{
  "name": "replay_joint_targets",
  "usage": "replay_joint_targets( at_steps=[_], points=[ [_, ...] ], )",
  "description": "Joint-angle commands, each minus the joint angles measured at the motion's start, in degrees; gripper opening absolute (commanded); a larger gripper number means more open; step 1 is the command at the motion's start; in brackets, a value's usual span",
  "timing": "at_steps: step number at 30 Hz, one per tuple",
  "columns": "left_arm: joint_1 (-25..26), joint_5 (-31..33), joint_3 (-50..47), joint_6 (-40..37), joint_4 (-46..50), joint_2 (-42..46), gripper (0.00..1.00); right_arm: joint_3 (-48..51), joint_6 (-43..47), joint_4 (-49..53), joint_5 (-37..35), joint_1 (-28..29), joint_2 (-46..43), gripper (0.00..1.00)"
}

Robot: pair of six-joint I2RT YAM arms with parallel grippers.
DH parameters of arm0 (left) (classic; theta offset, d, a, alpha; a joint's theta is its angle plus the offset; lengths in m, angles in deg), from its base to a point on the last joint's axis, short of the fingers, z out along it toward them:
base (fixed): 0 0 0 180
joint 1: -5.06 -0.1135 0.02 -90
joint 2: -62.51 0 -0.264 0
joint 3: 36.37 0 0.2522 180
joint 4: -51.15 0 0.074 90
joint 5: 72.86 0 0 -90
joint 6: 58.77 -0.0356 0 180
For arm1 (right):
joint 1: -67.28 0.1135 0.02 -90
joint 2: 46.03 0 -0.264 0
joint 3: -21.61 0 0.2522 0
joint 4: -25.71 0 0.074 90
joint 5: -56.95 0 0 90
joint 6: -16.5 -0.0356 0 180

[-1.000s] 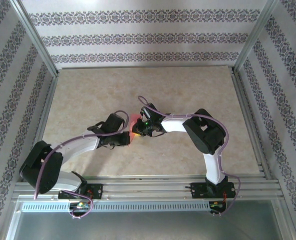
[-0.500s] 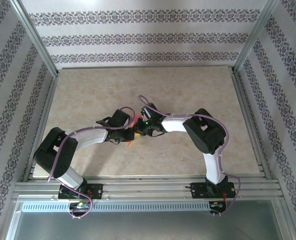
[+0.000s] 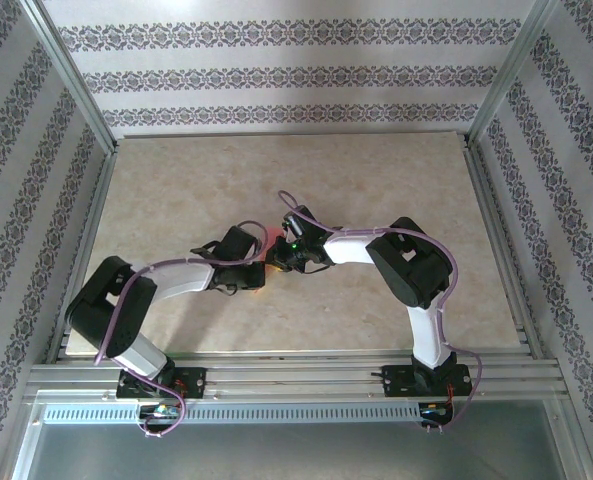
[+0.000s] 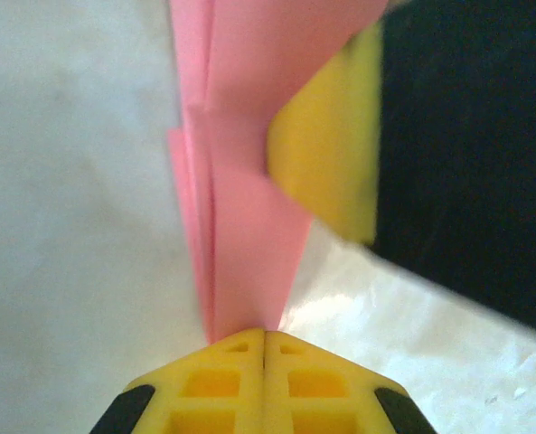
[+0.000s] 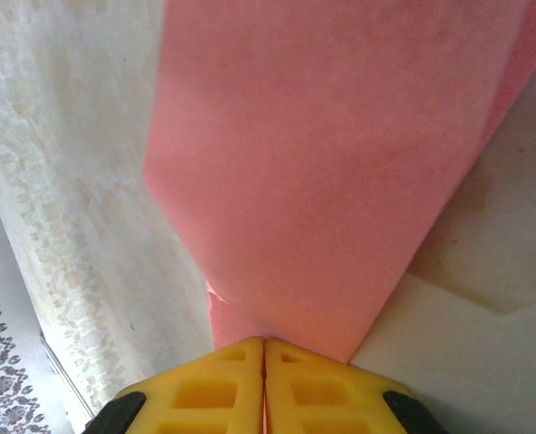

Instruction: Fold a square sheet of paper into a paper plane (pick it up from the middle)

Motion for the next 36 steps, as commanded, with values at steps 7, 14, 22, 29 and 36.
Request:
replay_joint_targets(
  at_steps=[7,14,22,29,36],
  points=[
    [2.95,0.15,-4.56,0.66,12.47,9.96,0.01,1.38,-0.39,4.39,-3.33,-0.99,3.86,0.12],
    [-0.09,1.33,-1.78,3.45,1.23,11.68,0.01,1.28,0.03,3.10,-2.12,-0.81,3.87,0.12],
    [-0.96,0.75,2.82,4.65,-7.72,-0.56,0.00,-0.07,1.36,-0.10,1.49,-0.76,3.18,0.12],
    [-1.33,3.78,1.07,4.01,-7.04,-1.78,0.00,-0.56,1.77,-3.27,4.25,-1.22,2.03,0.12],
    [-1.27,3.46,-1.86,2.55,-5.12,-2.03,0.00,-0.22,4.57,-8.89,6.10,-4.38,-2.98,0.16]
  ],
)
